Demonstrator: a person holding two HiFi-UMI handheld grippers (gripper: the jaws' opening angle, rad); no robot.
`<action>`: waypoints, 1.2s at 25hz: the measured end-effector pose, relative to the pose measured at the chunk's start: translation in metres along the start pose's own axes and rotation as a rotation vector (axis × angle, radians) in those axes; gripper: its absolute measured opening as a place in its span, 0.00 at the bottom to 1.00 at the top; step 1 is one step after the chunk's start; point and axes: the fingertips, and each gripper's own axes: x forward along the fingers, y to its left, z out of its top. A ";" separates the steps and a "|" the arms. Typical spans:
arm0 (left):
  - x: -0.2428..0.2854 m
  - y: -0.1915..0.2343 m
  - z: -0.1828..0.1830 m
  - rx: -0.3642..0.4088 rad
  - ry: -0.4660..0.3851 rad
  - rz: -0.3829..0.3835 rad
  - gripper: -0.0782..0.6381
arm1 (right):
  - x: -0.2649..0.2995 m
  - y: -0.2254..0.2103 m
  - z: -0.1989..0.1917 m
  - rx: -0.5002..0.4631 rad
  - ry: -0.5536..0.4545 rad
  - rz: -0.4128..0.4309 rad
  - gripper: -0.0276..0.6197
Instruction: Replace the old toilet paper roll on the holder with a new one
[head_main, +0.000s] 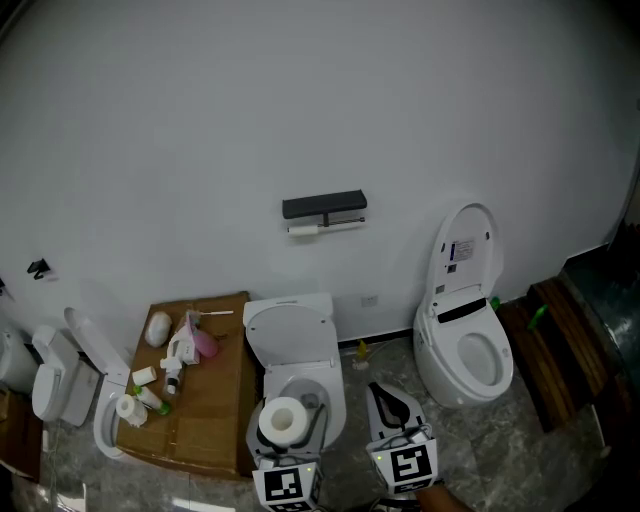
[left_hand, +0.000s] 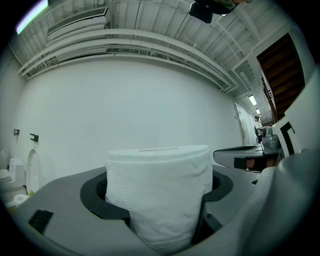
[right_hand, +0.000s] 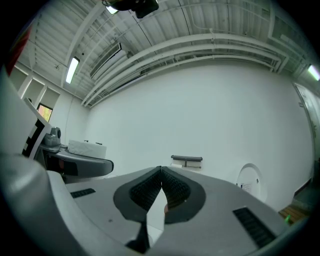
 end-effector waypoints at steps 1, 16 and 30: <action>0.002 -0.004 -0.001 0.003 0.011 0.006 0.72 | -0.001 -0.005 -0.001 0.003 -0.001 0.000 0.07; 0.048 -0.042 0.000 -0.031 -0.008 0.031 0.72 | 0.013 -0.068 -0.021 0.084 0.028 0.022 0.07; 0.167 0.047 -0.010 -0.057 -0.007 -0.018 0.72 | 0.155 -0.064 -0.030 0.033 0.082 -0.017 0.07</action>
